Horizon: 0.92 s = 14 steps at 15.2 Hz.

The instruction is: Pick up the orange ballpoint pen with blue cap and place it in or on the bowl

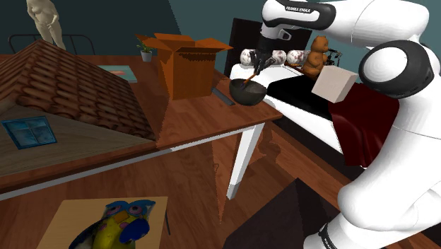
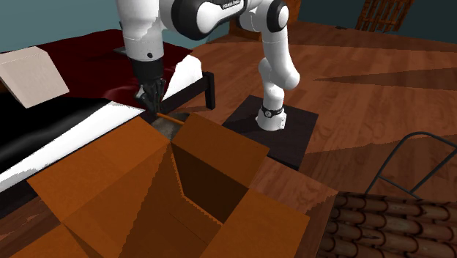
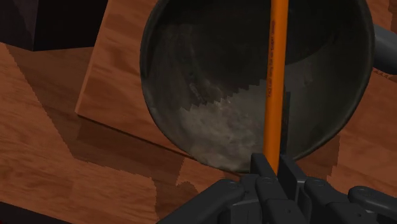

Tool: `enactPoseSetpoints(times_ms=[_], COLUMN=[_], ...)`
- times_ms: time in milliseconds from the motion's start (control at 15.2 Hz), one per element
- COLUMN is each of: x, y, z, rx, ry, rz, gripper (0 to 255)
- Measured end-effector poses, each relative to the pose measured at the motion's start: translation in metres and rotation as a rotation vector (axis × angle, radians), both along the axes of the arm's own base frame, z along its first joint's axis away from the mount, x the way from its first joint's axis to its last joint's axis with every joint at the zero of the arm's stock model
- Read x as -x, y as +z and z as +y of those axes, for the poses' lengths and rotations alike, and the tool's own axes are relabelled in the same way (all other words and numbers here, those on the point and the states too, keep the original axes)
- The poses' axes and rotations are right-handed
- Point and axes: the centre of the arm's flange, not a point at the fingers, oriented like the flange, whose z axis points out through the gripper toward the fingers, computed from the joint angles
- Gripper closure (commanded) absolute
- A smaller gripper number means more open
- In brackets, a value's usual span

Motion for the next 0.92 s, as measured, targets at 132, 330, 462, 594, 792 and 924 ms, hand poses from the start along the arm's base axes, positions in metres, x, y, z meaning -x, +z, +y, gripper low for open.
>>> enactPoseSetpoints(times_ms=[132,330,462,594,792,924], x=[0.0,-0.001,-0.002,0.0,0.0,0.0], y=[-0.01,-0.025,-0.037,-0.044,-0.045,-0.045], z=[-0.001,-0.001,-0.001,-0.001,-0.002,-0.002], rx=[0.0,0.0,0.0,0.001,0.002,0.002], ry=[0.0,0.0,0.0,-0.001,-0.002,-0.002], rz=[0.0,0.0,0.0,-0.003,-0.005,-0.005], gripper=[255,255,255,255,255,255])
